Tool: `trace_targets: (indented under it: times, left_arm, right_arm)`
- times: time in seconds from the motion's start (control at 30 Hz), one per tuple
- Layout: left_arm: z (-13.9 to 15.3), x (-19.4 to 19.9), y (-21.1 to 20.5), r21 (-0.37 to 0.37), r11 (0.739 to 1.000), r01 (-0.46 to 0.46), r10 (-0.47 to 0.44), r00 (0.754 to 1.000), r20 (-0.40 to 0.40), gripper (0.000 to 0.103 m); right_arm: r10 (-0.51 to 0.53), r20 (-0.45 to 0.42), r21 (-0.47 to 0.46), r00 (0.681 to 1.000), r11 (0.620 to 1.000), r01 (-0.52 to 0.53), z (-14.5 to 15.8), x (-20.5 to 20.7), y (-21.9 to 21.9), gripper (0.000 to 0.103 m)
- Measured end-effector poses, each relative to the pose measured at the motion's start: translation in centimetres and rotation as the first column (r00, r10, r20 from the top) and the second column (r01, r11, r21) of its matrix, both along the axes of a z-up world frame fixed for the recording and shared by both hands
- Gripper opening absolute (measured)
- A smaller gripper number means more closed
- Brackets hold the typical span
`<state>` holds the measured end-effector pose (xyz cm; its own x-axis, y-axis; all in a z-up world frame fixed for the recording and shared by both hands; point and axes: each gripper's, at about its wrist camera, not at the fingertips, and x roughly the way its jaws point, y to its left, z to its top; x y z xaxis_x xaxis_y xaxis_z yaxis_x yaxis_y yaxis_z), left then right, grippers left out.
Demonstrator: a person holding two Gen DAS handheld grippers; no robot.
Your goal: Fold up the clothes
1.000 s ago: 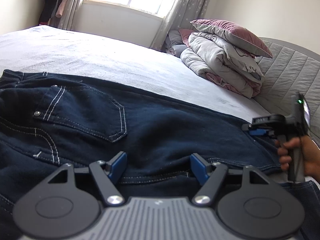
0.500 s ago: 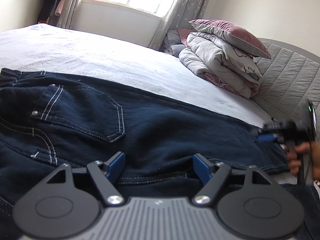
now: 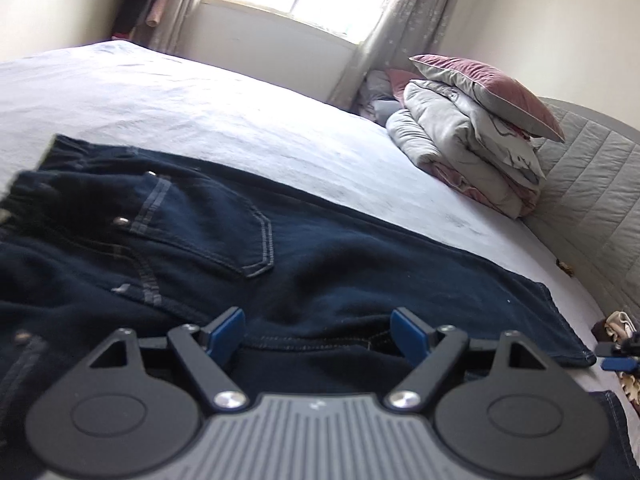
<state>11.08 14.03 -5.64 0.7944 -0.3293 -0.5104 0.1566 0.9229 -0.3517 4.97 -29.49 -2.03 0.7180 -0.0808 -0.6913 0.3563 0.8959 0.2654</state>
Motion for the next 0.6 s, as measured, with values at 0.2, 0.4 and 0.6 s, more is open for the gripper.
trace_targets:
  times: [0.2,0.4,0.6]
  left_arm:
    - [3.6,-1.5,3.4,0.034,0.989,-0.144,0.145,0.989,-0.030,0.082]
    - [3.7,-2.5,7.3,0.175,0.906,-0.385,0.414,0.892,-0.184,0.082]
    - [1.2,-2.0,8.5,0.248,0.885,-0.394,0.455,0.846,-0.279,0.081]
  right_arm:
    - [0.037,0.043,0.064,0.998,0.997,-0.040,2.3,-2.7,2.3,0.053]
    - [0.082,0.091,0.087,0.992,0.992,-0.090,3.8,-3.2,5.2,0.056]
    - [0.129,0.095,0.059,0.987,0.989,-0.134,3.6,-1.7,8.1,0.058]
